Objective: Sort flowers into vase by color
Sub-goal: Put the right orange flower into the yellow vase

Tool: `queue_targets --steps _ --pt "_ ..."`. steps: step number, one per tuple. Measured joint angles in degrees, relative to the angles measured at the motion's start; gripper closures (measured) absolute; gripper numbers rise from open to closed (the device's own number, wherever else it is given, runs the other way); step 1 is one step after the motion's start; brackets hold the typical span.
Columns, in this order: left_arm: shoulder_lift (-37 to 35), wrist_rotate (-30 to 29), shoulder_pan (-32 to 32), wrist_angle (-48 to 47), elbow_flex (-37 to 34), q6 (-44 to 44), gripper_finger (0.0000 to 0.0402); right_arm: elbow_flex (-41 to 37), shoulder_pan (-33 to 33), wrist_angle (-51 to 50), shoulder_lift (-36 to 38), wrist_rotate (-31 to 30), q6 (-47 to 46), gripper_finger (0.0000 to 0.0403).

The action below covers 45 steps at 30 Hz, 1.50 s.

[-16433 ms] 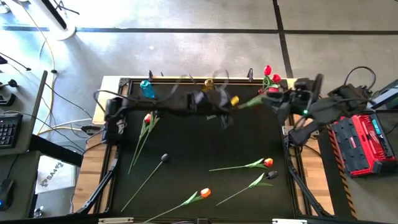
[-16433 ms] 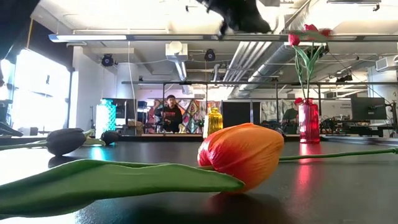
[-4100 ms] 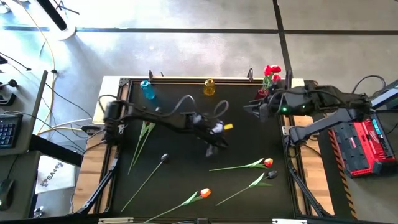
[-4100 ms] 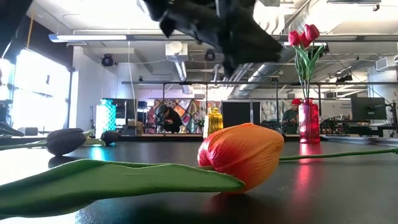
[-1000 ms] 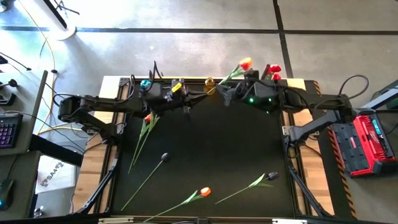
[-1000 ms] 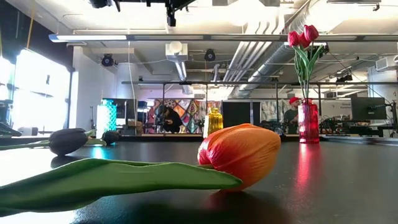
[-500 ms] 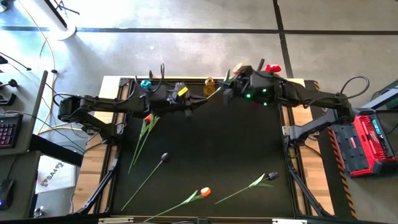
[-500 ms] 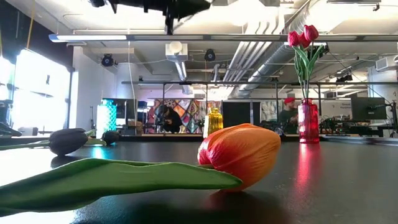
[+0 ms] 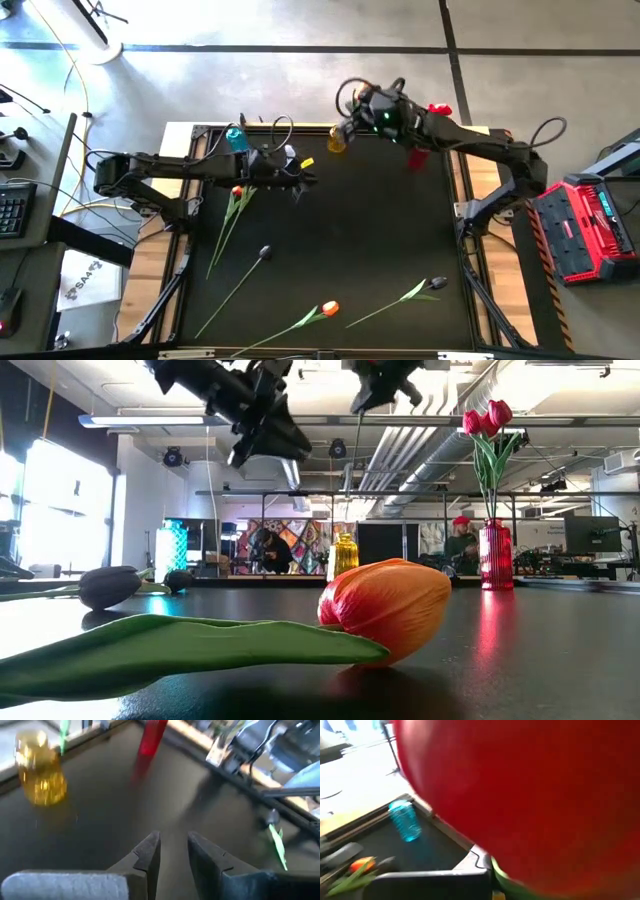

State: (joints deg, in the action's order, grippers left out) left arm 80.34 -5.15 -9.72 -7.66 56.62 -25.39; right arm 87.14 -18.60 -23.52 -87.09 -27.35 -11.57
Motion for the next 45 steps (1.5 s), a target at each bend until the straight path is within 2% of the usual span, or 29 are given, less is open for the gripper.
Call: queue_targets --steps 5,11,15,28,34,37,45 --pt "0.0 -1.3 0.0 -5.8 0.0 -5.2 0.0314 1.0 -6.7 1.7 -2.7 1.3 0.3 0.0402" --pt "0.0 -1.9 0.0 -8.3 0.0 -6.0 0.0314 1.0 -11.0 3.3 -5.8 7.6 1.6 0.0402" --pt "0.0 -1.9 0.0 -8.3 0.0 -6.8 0.0314 1.0 -11.2 3.0 -6.7 9.6 1.6 0.0403" --pt "0.0 -2.9 0.0 -8.3 0.0 -8.5 0.0314 2.8 -10.9 2.6 -5.6 8.1 6.5 0.0403" --pt "0.0 -3.0 0.0 -8.4 0.0 -8.5 0.0314 5.9 -10.6 -0.2 -5.4 9.1 6.6 0.0403" --pt "0.0 -3.0 0.0 -8.4 0.0 -8.5 0.0314 6.1 -10.6 -1.3 -5.4 11.2 5.6 0.0403" --pt "0.0 -3.0 0.0 -8.4 0.0 -8.9 0.0314 6.1 -10.6 -2.4 -7.2 11.5 5.1 0.0403"
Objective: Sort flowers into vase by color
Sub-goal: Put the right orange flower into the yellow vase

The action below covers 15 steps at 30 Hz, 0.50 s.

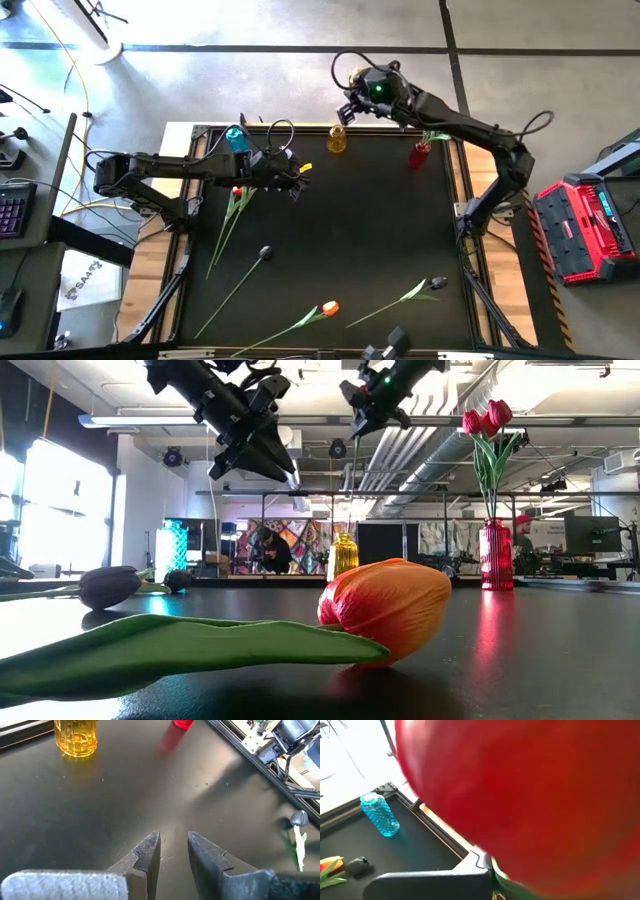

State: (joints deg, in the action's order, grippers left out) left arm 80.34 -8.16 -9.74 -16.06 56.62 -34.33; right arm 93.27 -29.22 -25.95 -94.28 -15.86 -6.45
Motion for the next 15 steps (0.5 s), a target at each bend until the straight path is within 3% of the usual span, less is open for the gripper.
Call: queue_targets --steps 7,15 --pt "0.0 0.0 0.0 -0.4 0.0 -1.6 0.0314 0.0 0.0 -0.2 -2.4 1.1 -2.6 0.0384" --pt "0.0 -0.2 0.9 -0.8 0.0 -2.6 0.0314 0.2 0.0 -2.0 -1.7 2.2 -3.6 0.0287"
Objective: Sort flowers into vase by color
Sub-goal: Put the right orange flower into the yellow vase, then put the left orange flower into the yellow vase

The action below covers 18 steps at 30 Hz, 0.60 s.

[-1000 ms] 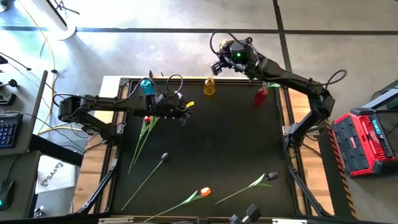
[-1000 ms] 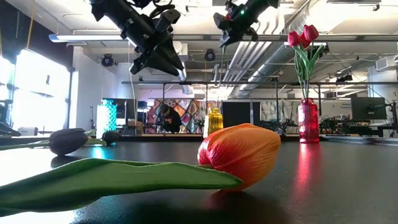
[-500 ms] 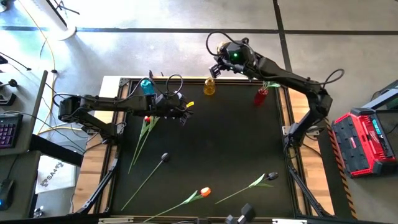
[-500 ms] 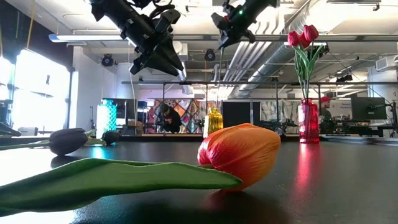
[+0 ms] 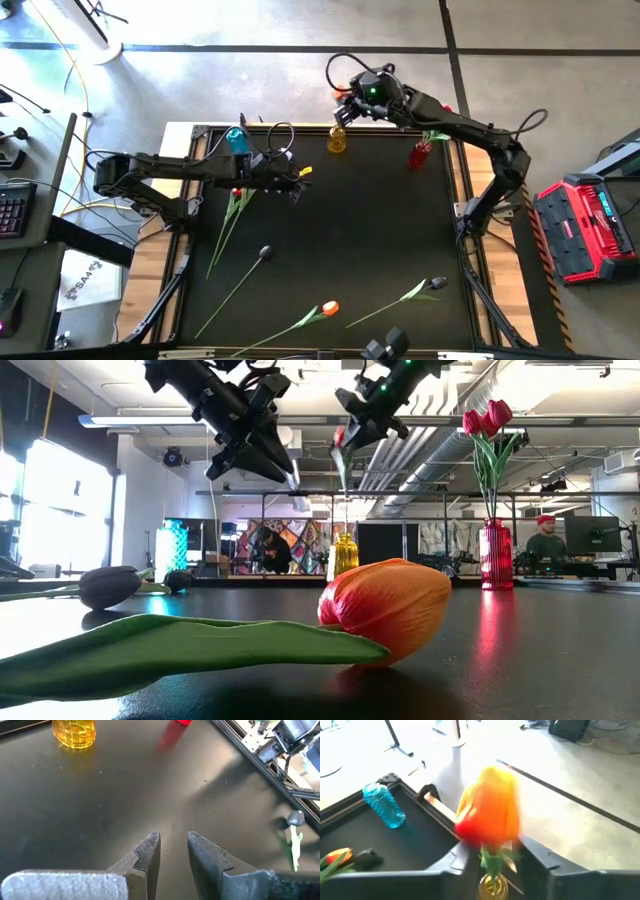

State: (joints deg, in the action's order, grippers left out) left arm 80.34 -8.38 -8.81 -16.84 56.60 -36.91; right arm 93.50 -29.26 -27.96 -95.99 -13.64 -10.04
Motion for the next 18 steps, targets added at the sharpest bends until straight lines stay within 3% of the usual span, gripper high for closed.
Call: queue_targets --steps 8,18 --pt "0.0 -0.6 0.6 0.5 0.0 -1.0 0.0314 9.7 0.7 -7.6 0.1 1.8 2.2 0.0192" --pt "0.0 -3.7 2.9 1.2 0.0 1.6 0.0314 29.9 3.3 -22.7 0.2 3.3 7.9 0.0187"
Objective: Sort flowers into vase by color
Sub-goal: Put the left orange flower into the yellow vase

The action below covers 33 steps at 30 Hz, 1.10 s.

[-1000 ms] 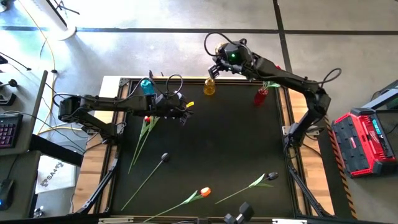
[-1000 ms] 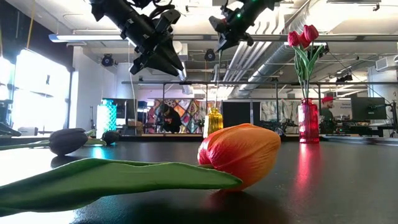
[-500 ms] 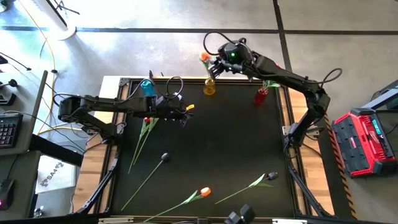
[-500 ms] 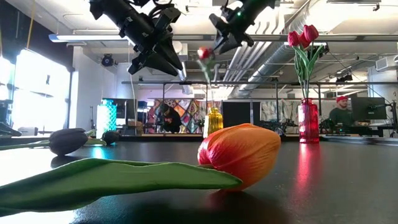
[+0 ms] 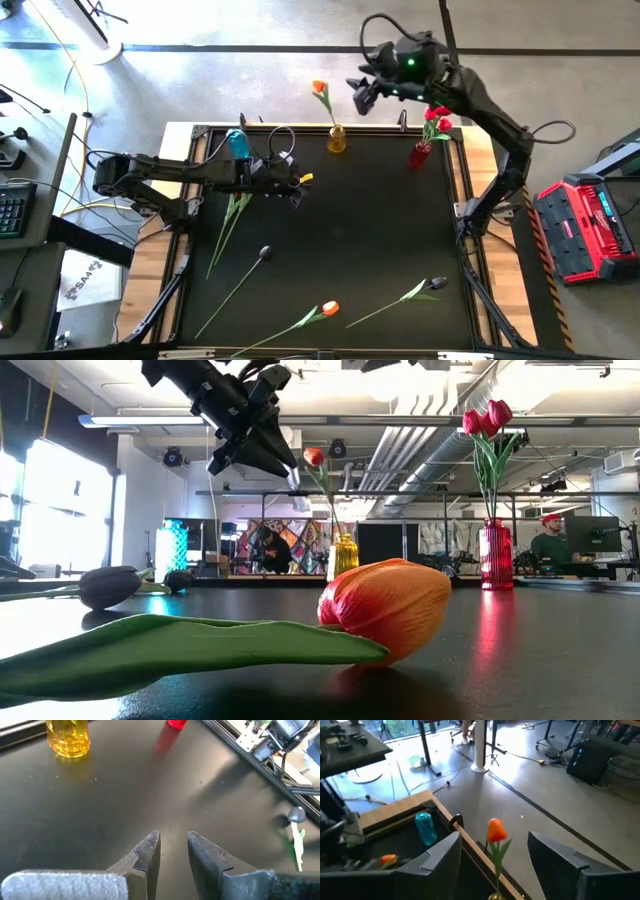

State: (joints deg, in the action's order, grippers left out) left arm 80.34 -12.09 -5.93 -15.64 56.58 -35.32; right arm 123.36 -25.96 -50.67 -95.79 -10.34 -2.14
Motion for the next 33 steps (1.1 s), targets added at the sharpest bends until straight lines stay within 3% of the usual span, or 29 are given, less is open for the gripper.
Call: queue_targets --steps 6,12,21,33 --pt "-0.1 -0.3 0.0 -3.6 0.0 0.2 0.0314 5.6 0.3 -10.1 0.0 2.5 0.3 0.0192" --pt "-0.6 -2.3 -1.6 -28.1 -0.1 -11.2 0.0314 6.5 0.9 -17.4 0.0 3.1 -2.0 0.0192" --pt "-0.6 -6.2 -6.0 -48.6 -0.1 -18.9 0.0318 1.8 4.9 -16.2 -0.1 3.3 -3.9 0.0192" --pt "-0.9 5.4 -10.2 -47.0 -13.6 -18.9 0.0343 1.3 7.7 -20.2 0.9 -1.2 -6.4 0.0192"
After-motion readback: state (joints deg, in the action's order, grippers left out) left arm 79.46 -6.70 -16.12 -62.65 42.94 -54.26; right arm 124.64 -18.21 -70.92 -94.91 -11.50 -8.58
